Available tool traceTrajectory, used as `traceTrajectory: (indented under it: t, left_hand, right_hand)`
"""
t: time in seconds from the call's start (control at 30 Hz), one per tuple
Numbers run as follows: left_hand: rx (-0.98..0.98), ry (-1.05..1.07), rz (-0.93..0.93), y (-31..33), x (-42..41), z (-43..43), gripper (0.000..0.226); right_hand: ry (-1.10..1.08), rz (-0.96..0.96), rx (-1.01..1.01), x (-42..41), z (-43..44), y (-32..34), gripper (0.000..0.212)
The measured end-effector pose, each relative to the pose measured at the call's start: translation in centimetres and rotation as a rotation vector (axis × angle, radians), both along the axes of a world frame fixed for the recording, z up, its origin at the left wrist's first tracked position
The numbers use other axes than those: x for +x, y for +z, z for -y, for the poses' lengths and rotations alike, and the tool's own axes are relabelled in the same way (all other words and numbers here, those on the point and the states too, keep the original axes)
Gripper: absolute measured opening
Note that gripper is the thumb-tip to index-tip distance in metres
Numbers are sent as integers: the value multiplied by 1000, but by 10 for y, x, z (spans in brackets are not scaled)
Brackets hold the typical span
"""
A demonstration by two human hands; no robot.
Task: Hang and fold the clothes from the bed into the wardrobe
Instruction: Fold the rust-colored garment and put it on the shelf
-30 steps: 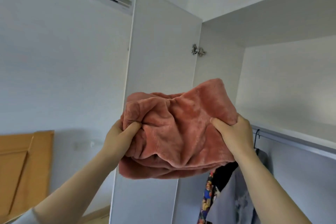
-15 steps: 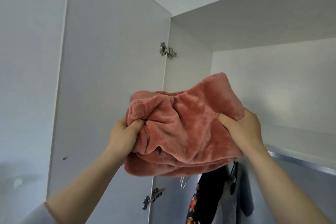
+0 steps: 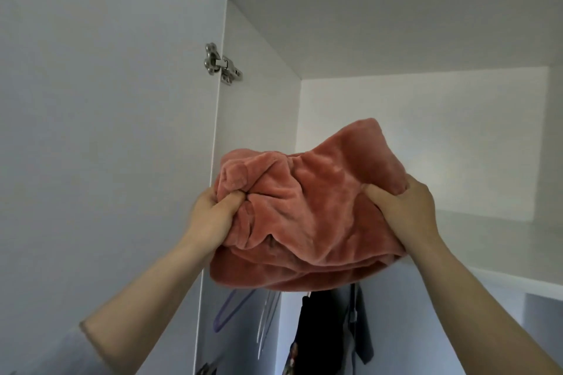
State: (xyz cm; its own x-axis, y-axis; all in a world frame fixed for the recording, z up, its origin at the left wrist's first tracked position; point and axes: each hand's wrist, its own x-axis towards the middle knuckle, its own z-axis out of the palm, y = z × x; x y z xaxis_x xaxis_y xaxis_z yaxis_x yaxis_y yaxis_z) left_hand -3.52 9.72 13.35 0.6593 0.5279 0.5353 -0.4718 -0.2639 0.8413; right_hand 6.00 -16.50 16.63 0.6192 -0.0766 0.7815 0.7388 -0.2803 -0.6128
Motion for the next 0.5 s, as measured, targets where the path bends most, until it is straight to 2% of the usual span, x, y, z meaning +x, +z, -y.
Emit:
traceTrajectory:
  t: [0.23, 0.37, 0.5]
  left_hand:
    - [-45, -46, -90, 13, 47, -5, 37]
    - [-130, -36, -67, 22, 75, -1, 22]
    - [-233, -59, -80, 23, 94, 3, 17]
  right_hand:
    - [-9, 12, -94, 49, 0, 25, 10]
    - [18, -48, -151, 79, -3, 43, 13]
    - [72, -237, -213, 107, -8, 49, 19]
